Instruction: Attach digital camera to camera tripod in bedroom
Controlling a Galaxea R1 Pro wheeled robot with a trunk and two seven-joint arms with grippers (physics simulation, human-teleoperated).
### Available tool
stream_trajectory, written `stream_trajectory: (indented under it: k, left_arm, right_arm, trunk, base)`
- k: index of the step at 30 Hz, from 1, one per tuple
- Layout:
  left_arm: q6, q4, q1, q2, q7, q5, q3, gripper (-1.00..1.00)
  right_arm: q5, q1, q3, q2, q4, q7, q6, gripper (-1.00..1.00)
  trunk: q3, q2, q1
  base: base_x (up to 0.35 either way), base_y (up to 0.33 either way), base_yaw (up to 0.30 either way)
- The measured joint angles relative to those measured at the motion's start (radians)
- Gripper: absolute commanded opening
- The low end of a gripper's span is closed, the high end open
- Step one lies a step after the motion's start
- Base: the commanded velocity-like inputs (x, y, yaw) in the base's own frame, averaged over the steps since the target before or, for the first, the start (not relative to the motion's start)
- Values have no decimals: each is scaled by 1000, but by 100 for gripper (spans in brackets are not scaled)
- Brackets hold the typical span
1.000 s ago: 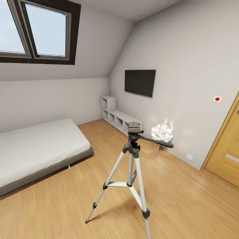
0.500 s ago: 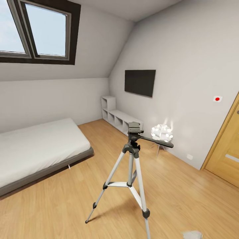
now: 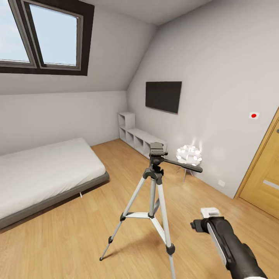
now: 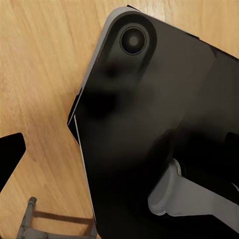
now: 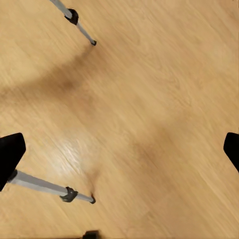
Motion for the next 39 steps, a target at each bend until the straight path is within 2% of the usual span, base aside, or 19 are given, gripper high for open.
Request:
stream_trajectory:
  k: [4,7,10,11,12,13,17,22,23,26,39]
  left_arm:
    - [0,0,0,0,0,0,0,100]
    - [0,0,0,0,-1,-1,0,100]
    - [0,0,0,0,-1,-1,0,100]
    - [0,0,0,0,-1,-1,0,100]
    - [0,0,0,0,-1,-2,0,100]
    - [0,0,0,1,-1,-2,0,100]
    - [0,0,0,1,-1,-2,0,100]
    - [0,0,0,0,-1,-2,0,100]
    - [0,0,0,1,-1,-1,0,100]
    - [0,0,0,1,-1,-2,0,100]
    - [0,0,0,0,-1,-2,0,100]
  right_arm:
    - [-46,-72,2,9,-36,39,88,100]
    - [-64,-100,8,15,-90,60,122,100]
    - [-75,-117,35,27,-172,73,146,100]
    - [-76,-119,49,33,-188,75,151,100]
    - [-88,-126,145,60,-241,84,168,100]
    - [-87,-127,176,64,-254,87,171,100]
    - [-90,-128,206,67,-268,91,177,100]
    - [-91,-128,216,66,-273,99,182,100]
    - [-94,-129,220,65,-282,131,182,100]
    - [-92,-129,221,67,-284,152,182,100]
    - [-95,-127,223,77,-269,185,182,100]
  trunk:
    - [0,0,0]
    - [0,0,0]
    - [0,0,0]
    - [0,0,0]
    - [0,0,0]
    - [0,0,0]
    - [0,0,0]
    - [0,0,0]
    - [0,0,0]
    - [0,0,0]
    - [0,0,0]
  base:
    - [0,0,0]
    - [0,0,0]
    - [0,0,0]
    - [0,0,0]
    - [0,0,0]
    - [0,0,0]
    - [0,0,0]
    - [0,0,0]
    - [0,0,0]
    - [0,0,0]
    - [0,0,0]
